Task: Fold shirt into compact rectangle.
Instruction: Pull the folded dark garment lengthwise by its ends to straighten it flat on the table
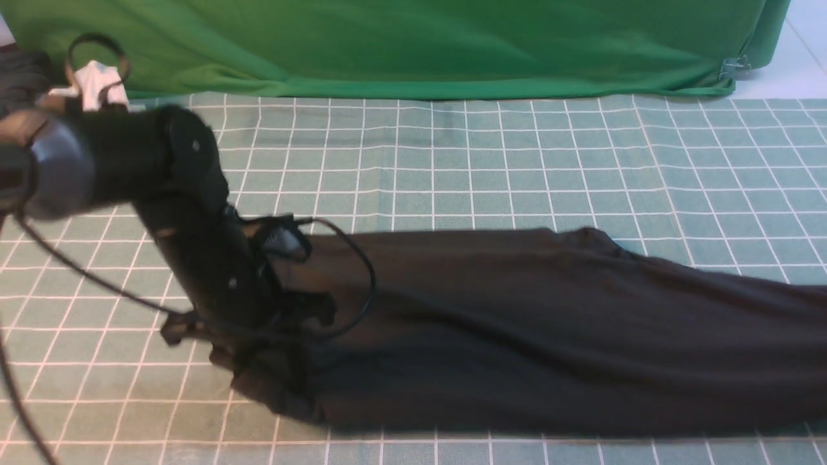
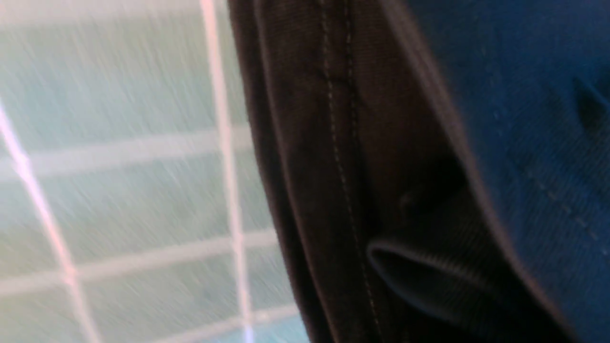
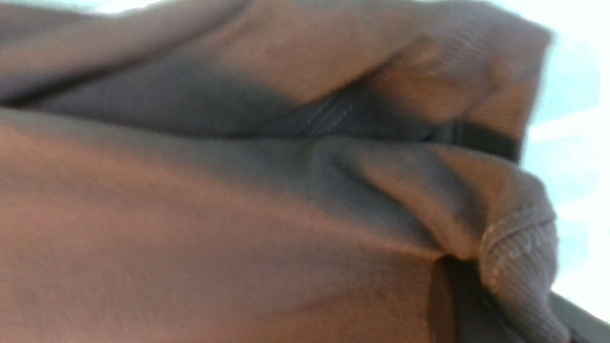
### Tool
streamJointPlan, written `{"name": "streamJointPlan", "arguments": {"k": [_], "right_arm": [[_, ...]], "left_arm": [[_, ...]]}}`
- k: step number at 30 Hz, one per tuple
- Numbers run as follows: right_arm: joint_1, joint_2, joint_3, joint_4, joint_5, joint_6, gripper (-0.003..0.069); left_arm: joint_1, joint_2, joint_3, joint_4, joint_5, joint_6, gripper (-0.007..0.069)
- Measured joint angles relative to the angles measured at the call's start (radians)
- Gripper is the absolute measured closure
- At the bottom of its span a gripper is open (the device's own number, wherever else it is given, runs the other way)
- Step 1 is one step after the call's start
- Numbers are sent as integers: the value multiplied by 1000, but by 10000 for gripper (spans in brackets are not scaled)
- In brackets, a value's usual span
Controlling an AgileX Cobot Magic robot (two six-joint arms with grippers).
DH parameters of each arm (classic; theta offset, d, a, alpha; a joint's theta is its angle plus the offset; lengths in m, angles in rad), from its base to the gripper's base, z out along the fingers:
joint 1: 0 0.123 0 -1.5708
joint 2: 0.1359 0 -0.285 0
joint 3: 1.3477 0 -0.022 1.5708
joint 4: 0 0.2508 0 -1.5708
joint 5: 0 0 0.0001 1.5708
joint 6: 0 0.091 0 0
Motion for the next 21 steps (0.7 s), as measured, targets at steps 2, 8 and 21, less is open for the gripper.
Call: {"name": "streamJointPlan", "arguments": {"k": [2,8,21], "right_arm": [[0,-50,40,-12,-43,20,624],[-8,-95,97,-46,-88,27,625],[-187,-95,75,-83,-129,47,626]], "left_arm": [[-26,-12,33,-16,-22,0,493],[-93,-12,41,-17,-73,0,493],[-101,-16,-219,53,99,0,183]]}}
